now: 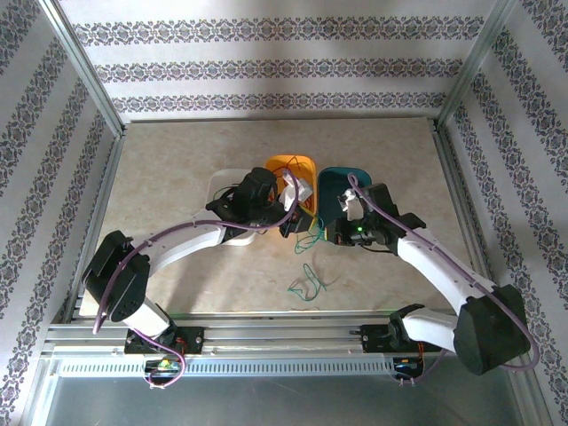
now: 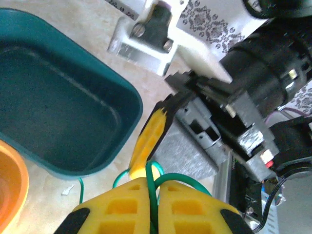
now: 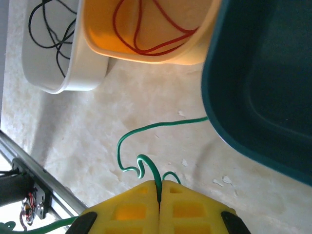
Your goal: Untangle the cables
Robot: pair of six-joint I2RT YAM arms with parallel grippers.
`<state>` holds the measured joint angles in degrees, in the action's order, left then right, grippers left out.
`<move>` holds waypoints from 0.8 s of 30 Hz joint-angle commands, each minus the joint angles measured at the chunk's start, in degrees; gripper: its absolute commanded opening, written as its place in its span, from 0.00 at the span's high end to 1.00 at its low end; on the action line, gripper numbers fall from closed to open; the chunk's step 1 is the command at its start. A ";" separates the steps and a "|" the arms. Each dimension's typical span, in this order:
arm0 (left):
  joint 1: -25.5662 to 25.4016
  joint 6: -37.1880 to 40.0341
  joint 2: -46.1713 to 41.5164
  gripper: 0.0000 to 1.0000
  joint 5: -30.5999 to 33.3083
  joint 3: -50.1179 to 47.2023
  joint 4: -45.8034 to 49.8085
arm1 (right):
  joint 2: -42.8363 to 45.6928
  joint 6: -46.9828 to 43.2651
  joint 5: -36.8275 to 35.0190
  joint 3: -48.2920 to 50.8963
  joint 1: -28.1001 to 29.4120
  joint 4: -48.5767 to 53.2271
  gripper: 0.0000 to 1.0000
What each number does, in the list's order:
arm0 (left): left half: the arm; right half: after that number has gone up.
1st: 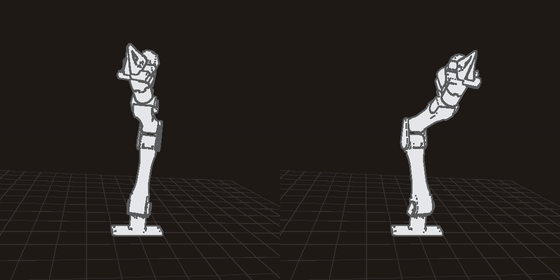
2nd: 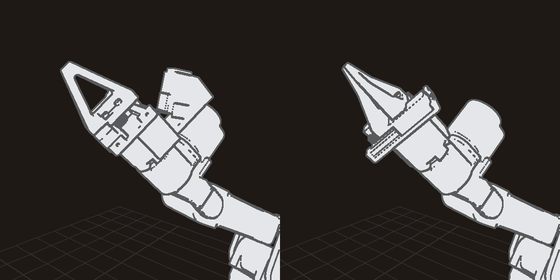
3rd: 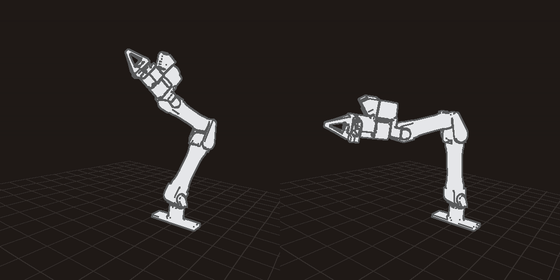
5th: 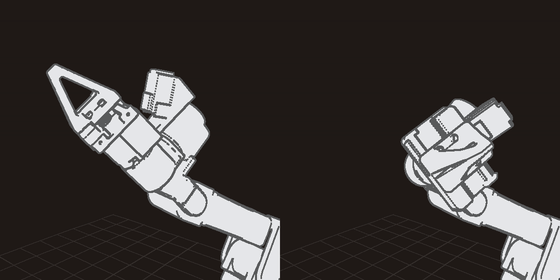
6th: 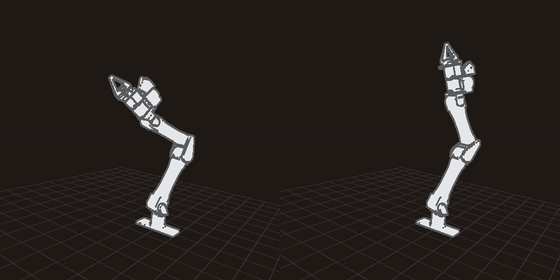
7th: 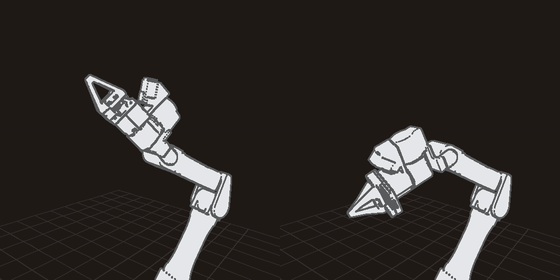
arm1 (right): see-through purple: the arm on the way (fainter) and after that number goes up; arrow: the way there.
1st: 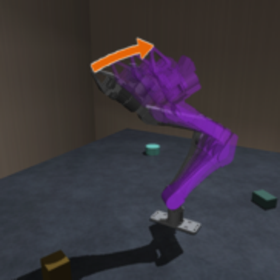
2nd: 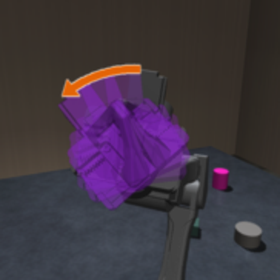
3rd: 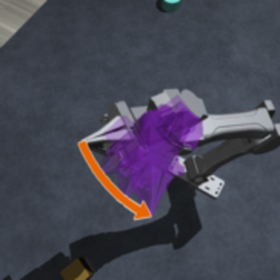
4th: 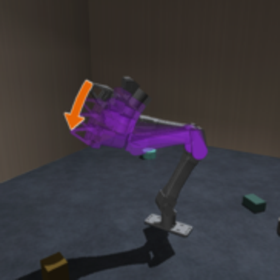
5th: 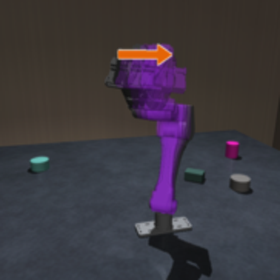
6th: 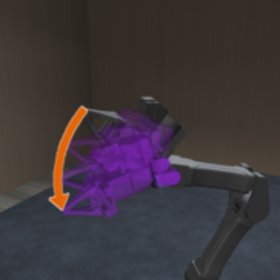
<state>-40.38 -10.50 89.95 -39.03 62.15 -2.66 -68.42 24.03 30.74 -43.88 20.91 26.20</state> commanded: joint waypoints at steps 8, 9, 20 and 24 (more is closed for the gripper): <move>1.09 -2.65 -2.21 1.00 -1.34 -0.33 -6.37 | -6.01 -1.31 2.75 -3.26 1.07 1.94 1.00; 1.07 -2.36 -2.14 1.00 -1.03 -0.36 -6.15 | -6.73 -1.43 2.30 -3.53 0.90 2.47 1.00; 1.09 -0.89 -0.85 1.00 0.27 -0.72 -3.60 | -14.61 -3.79 -5.42 -6.37 0.32 5.09 1.00; 1.04 -0.03 -0.13 1.00 0.66 -0.63 -2.56 | -16.39 -4.51 -6.40 -7.09 0.67 5.18 1.00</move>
<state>-40.36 -12.16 90.08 -38.22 60.62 -2.37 -83.05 21.76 28.38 -50.54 21.28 27.79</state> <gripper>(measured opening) 0.075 0.043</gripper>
